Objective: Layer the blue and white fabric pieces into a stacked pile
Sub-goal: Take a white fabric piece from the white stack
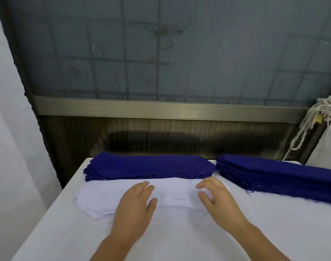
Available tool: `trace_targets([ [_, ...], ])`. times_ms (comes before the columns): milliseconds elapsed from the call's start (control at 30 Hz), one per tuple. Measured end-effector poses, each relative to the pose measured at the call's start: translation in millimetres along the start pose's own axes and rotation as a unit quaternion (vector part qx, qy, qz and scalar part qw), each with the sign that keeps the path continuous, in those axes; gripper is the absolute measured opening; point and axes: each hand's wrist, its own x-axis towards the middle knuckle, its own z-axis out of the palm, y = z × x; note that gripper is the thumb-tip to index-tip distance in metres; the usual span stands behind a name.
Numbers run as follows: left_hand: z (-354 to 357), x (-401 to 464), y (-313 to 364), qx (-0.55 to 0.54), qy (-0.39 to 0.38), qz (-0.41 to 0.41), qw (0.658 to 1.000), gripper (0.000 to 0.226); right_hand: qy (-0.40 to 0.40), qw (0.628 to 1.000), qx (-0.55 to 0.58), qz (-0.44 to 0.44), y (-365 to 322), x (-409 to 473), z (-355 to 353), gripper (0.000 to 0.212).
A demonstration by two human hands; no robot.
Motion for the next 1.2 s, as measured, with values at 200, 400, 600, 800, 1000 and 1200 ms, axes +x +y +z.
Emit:
trace_targets([
  [200, 14, 4, -13, -0.013, 0.005, 0.025, 1.0, 0.043, -0.092, 0.993, 0.053, 0.044, 21, 18, 15, 0.013],
  [400, 18, 21, 2, -0.046, 0.002, 0.075, 0.996, 0.034, -0.084, 0.994, 0.072, 0.021, 29, 26, 19, 0.013],
  [600, 23, 19, 5, -0.076, 0.009, 0.089, 0.993, 0.028, -0.051, 0.993, 0.099, 0.029, 30, 29, 25, 0.018],
  [800, 24, 19, 10, -0.075, 0.027, 0.097, 0.992, 0.016, -0.02, 0.999, 0.042, 0.009, 27, 25, 29, 0.018],
  [1000, 23, 21, 11, -0.082, 0.053, 0.105, 0.99, 0.025, -0.039, 0.999, 0.008, 0.037, 24, 38, 25, 0.024],
  [1200, 23, 22, 11, -0.087, 0.035, 0.098, 0.991, 0.032, -0.001, 0.997, -0.055, 0.062, 20, 96, 29, 0.014],
])
